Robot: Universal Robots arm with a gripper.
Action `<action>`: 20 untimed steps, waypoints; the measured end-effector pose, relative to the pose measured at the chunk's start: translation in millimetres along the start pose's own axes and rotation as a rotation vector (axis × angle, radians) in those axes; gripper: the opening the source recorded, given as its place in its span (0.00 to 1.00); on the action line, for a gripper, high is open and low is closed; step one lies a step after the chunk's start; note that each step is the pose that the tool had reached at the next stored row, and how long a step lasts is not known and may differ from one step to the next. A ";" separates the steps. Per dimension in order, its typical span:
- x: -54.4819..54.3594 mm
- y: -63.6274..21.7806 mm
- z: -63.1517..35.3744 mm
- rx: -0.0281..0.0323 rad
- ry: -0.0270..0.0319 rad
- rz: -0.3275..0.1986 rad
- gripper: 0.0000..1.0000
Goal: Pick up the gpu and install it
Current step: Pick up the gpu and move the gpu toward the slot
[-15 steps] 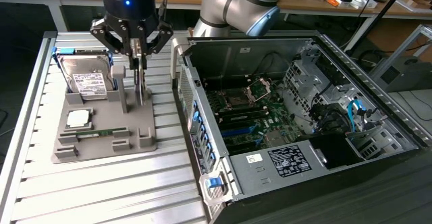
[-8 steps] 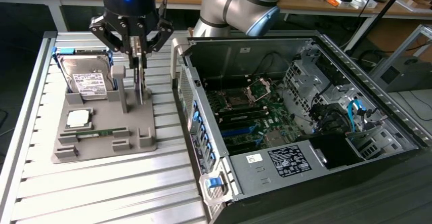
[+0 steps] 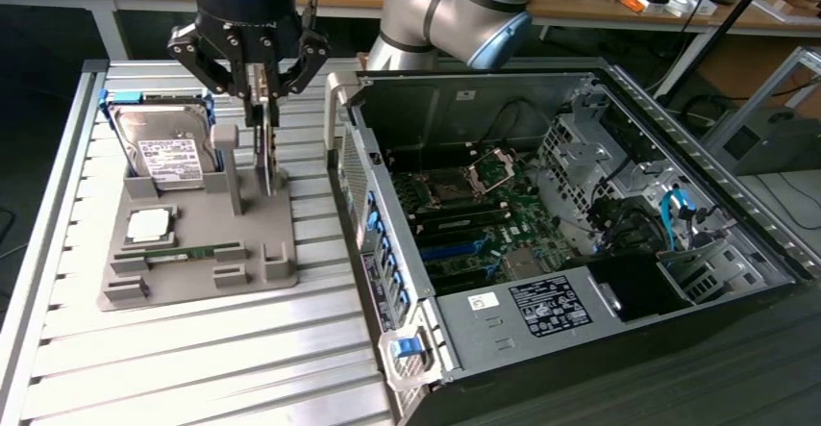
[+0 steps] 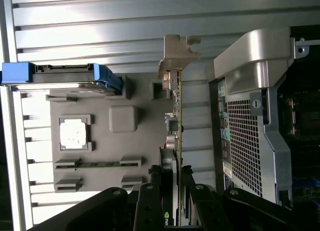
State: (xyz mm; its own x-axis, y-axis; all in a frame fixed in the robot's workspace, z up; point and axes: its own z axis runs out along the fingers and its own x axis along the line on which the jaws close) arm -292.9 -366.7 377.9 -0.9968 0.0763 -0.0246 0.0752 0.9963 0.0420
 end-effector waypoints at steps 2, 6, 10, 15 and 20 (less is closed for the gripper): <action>-0.1 0.2 -3.8 -0.0001 -0.0001 0.000 0.27; -0.3 0.5 -11.5 0.0000 -0.0001 0.000 0.27; -0.5 0.8 -19.0 -0.0001 -0.0001 0.000 0.27; -0.7 1.2 -28.3 0.0000 0.0000 0.000 0.27; -1.0 1.8 -42.0 0.0000 -0.0001 0.000 0.27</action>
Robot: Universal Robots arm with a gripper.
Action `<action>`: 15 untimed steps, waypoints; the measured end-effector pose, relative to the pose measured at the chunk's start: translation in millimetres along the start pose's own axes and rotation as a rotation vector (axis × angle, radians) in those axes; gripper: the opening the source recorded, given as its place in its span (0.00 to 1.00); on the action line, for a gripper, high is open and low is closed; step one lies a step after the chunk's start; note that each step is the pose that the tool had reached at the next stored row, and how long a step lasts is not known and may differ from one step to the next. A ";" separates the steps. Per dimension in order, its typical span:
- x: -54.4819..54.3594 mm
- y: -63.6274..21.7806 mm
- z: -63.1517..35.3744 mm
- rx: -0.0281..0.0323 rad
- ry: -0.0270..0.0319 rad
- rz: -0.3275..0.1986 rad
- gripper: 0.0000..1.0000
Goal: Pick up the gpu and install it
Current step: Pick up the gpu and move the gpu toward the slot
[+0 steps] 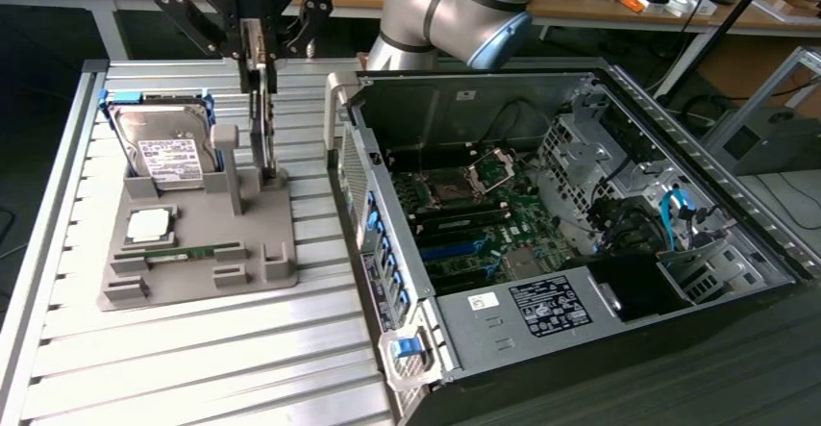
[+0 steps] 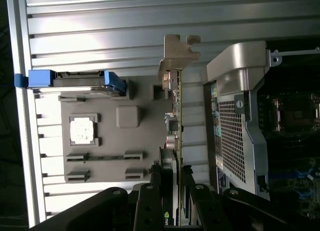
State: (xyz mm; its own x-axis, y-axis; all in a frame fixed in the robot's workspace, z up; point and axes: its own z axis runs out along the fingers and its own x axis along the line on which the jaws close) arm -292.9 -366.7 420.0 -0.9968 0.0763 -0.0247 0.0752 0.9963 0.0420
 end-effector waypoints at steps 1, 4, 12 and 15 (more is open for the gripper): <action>-0.1 0.1 -1.9 0.0000 0.0000 0.000 0.27; -0.3 0.4 -10.3 0.0000 0.0000 0.000 0.27; -0.7 1.2 -29.6 0.0000 0.0000 0.000 0.27; -0.8 1.4 -33.3 0.0000 0.0000 0.000 0.27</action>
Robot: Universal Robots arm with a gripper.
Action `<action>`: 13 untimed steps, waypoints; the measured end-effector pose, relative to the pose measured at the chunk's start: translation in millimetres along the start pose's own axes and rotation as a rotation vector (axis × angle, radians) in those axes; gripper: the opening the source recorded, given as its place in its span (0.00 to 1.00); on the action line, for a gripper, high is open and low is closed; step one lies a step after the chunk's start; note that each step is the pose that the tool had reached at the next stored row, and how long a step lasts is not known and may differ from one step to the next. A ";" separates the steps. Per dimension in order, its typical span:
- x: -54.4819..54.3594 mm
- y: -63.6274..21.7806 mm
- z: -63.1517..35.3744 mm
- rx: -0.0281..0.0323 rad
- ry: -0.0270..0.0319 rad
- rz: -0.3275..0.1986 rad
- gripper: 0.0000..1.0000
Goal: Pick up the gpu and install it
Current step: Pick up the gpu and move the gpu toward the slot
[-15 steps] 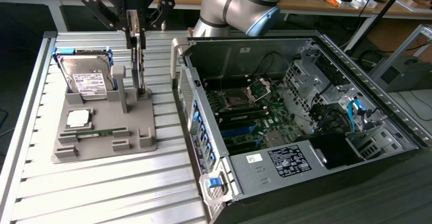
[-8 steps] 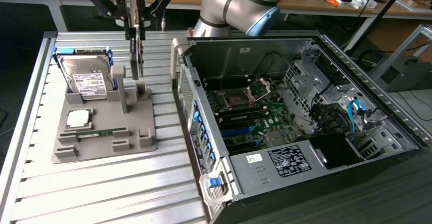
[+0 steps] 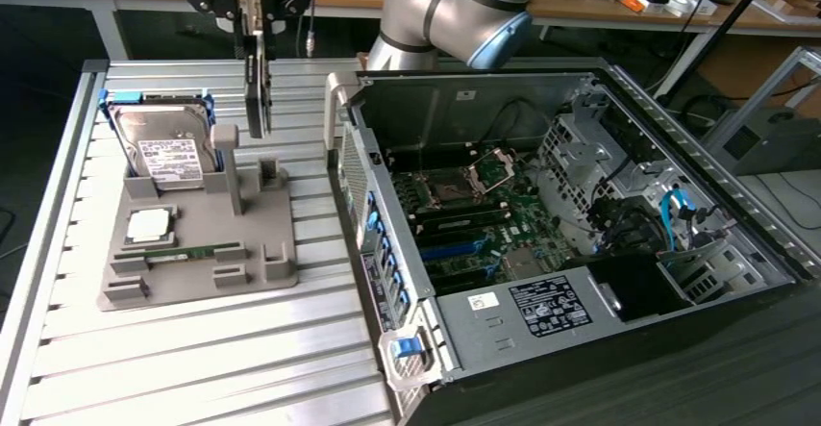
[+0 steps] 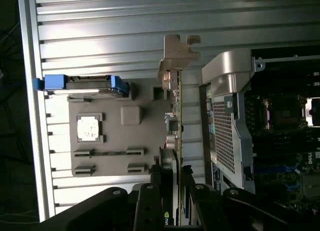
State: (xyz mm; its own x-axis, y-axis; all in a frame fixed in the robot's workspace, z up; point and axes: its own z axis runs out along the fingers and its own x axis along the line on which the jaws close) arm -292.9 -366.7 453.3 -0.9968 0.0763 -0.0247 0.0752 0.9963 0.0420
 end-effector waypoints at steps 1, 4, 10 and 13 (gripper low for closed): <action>0.0 0.0 -0.4 0.0000 0.0000 0.000 0.27; -0.1 0.0 -0.4 0.0000 -0.0001 0.000 0.27; 0.0 0.0 -0.4 0.0000 0.0000 0.000 0.27; -0.3 -2.0 -0.6 0.0001 0.0001 0.000 0.27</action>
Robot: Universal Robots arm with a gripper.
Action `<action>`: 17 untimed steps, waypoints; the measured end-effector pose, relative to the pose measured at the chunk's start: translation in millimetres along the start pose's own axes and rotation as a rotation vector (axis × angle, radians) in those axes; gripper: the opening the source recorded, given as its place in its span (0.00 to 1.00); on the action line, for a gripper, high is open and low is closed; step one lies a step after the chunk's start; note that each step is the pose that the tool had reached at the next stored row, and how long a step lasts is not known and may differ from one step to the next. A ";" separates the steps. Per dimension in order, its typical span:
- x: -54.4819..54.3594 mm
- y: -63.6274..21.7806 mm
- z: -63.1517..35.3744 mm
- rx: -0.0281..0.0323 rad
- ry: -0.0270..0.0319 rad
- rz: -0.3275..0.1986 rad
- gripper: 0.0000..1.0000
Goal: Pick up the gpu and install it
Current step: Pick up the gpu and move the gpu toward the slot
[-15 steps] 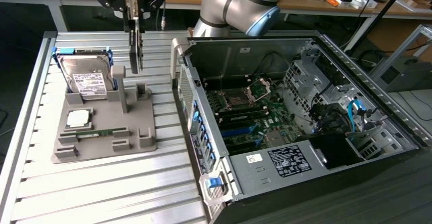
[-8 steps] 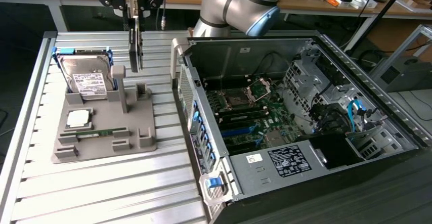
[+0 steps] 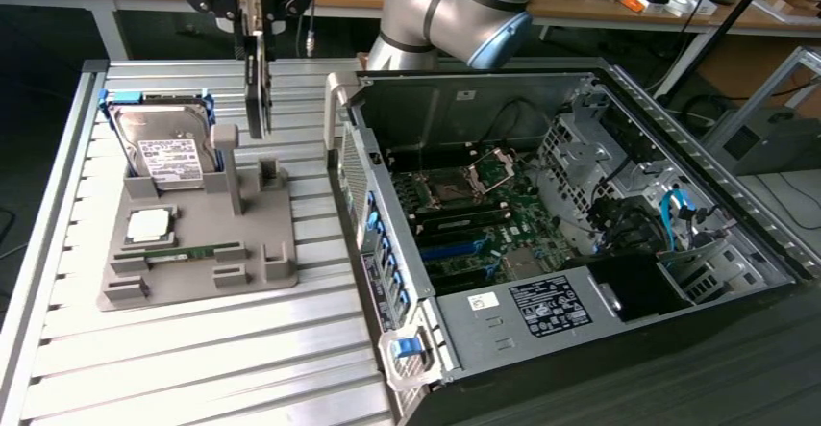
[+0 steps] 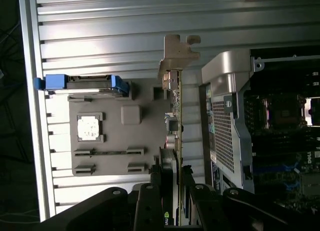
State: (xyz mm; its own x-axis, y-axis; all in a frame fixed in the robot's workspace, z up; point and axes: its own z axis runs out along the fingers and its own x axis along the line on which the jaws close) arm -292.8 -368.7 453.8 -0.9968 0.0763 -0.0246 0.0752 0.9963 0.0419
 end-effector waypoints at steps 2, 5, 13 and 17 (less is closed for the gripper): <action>-0.3 -2.0 -0.1 0.0000 0.0000 0.000 0.27; -1.1 -5.1 -0.2 0.0000 0.0000 0.000 0.27; -11.6 -8.4 0.0 0.0000 0.0003 0.000 0.27; -16.5 -9.1 0.0 0.0001 0.0004 0.000 0.27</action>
State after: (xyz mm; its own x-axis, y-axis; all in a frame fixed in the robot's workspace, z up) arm -277.1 -379.0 453.7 -0.9968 0.0763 -0.0243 0.0753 0.9963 0.0418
